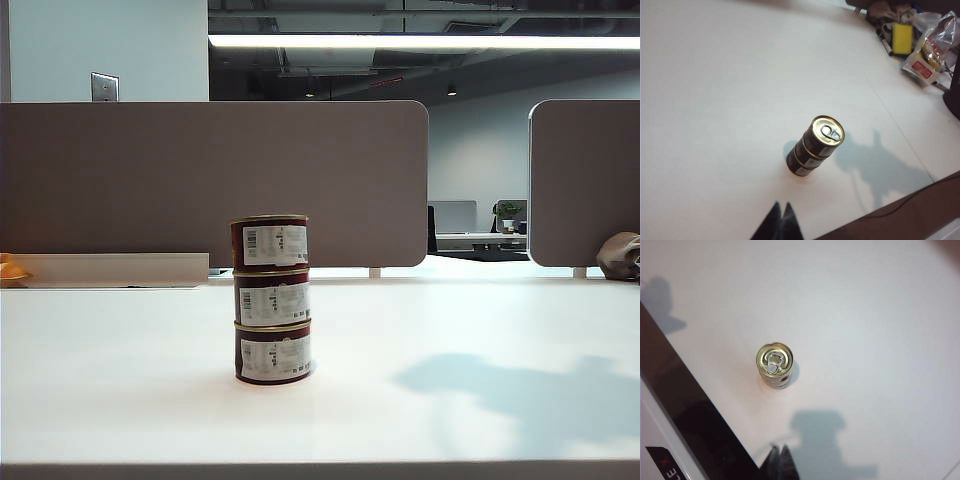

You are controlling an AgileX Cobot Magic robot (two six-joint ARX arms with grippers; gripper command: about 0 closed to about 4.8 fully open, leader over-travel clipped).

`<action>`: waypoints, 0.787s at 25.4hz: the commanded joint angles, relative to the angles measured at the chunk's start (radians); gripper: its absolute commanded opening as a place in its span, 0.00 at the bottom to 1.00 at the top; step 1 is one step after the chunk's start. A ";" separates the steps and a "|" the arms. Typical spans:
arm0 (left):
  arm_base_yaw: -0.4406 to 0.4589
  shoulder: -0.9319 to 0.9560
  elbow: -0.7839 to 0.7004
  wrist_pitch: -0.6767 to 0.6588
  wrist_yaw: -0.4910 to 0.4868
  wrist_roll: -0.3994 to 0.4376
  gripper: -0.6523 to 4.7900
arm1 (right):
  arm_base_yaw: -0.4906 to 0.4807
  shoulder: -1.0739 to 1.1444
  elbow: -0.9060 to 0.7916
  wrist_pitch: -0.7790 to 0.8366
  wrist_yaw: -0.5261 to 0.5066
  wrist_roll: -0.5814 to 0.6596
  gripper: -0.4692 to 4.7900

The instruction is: Pick up the cans one by one and stack them together.

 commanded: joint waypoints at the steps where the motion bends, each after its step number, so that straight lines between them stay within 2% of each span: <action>1: 0.001 -0.048 0.005 0.010 0.003 -0.043 0.11 | 0.002 -0.106 -0.021 0.070 0.010 0.024 0.08; 4: 0.001 -0.095 0.005 0.010 0.001 -0.044 0.11 | 0.002 -0.197 -0.084 0.135 0.028 0.024 0.08; 10: 0.001 -0.193 0.005 0.012 -0.120 -0.073 0.11 | 0.002 -0.402 -0.287 0.289 0.061 0.032 0.08; 11: 0.001 -0.211 0.004 0.012 -0.169 -0.074 0.11 | 0.002 -0.472 -0.366 0.355 0.066 0.033 0.08; 14: 0.001 -0.232 0.003 0.016 -0.227 -0.084 0.11 | 0.002 -0.596 -0.526 0.489 0.052 0.032 0.08; 18: 0.001 -0.233 -0.034 0.096 -0.267 -0.084 0.11 | 0.002 -0.841 -0.832 0.721 0.043 0.079 0.08; 20: 0.001 -0.233 -0.059 0.134 -0.266 -0.084 0.11 | 0.002 -0.903 -0.909 0.777 0.044 0.110 0.08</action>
